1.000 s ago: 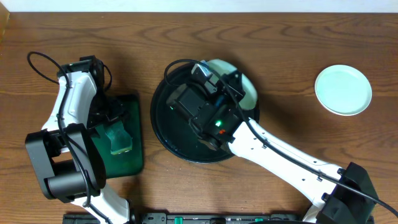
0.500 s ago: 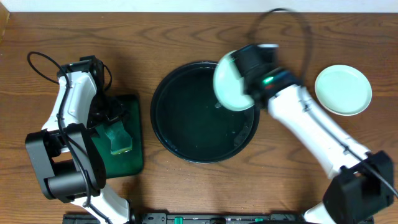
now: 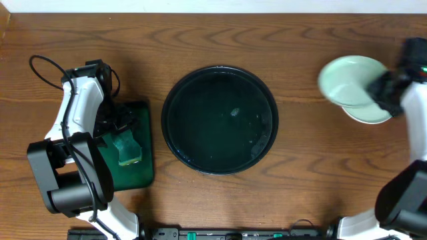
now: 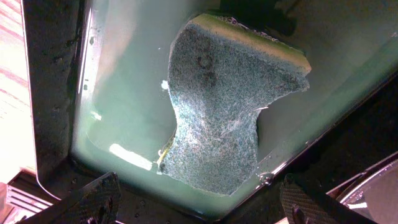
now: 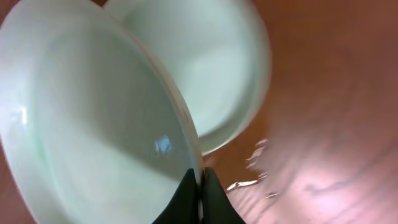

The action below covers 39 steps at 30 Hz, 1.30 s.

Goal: Clean dirty plates on tray and stack at the side
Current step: 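Carry the plate right and lower it onto the plate stack, release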

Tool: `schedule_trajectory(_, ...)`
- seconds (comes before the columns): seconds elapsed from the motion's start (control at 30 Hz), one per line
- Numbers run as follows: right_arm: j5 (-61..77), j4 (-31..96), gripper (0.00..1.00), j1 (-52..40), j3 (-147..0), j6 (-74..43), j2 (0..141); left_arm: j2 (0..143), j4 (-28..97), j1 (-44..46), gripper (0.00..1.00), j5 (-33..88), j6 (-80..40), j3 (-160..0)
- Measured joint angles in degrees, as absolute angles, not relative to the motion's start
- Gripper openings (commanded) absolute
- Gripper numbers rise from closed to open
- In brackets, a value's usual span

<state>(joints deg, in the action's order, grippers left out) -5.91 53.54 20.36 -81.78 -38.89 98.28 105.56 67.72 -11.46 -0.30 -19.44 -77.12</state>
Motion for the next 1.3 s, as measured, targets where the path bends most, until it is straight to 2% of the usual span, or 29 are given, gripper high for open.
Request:
schedule_trajectory(0.3, -3.1, 47.2, 0.01, 32.6, -74.7, -38.7, 98.2, 105.6, 67.7, -11.5, 0.83, -0.3, -19.4, -77.1)
schedule_trajectory(0.5, -0.1, 39.5, 0.01, 33.0, -67.5, -38.4, 98.7, 105.6, 67.7, -11.5, 0.83, -0.3, -19.4, -77.1)
schedule_trajectory(0.9, 3.5, 28.9, 0.02, 32.1, -66.6, -38.3, 105.6, 105.6, 67.7, -11.5, 0.83, -0.3, -19.4, -77.1)
schedule_trajectory(0.93, 3.5, 28.1, 0.07, 32.1, -66.6, -38.1, 105.6, 105.6, 67.7, -11.5, 0.83, -0.3, -19.4, -77.1)
schedule_trajectory(0.97, 3.6, 27.5, 0.42, 32.0, -66.6, -37.8, 105.6, 105.6, 67.7, -11.5, 0.83, -0.3, -19.4, -77.1)
schedule_trajectory(1.0, 3.6, 27.5, 0.7, 32.0, -66.6, -38.0, 105.6, 105.6, 67.7, -11.5, 0.83, -0.3, -19.4, -77.1)
schedule_trajectory(1.03, 3.7, 27.4, 0.95, 31.9, -66.6, -37.9, 105.6, 105.6, 67.7, -11.5, 0.83, -0.3, -19.4, -77.1)
schedule_trajectory(1.07, 3.7, 27.3, 0.99, 31.8, -66.6, -37.9, 105.6, 105.6, 67.7, -11.5, 0.83, -0.3, -19.4, -77.1)
schedule_trajectory(1.3, 4.1, 28.7, 0.99, 31.3, -66.6, -37.6, 105.6, 105.6, 67.7, -11.5, 0.83, -0.3, -19.4, -77.1)
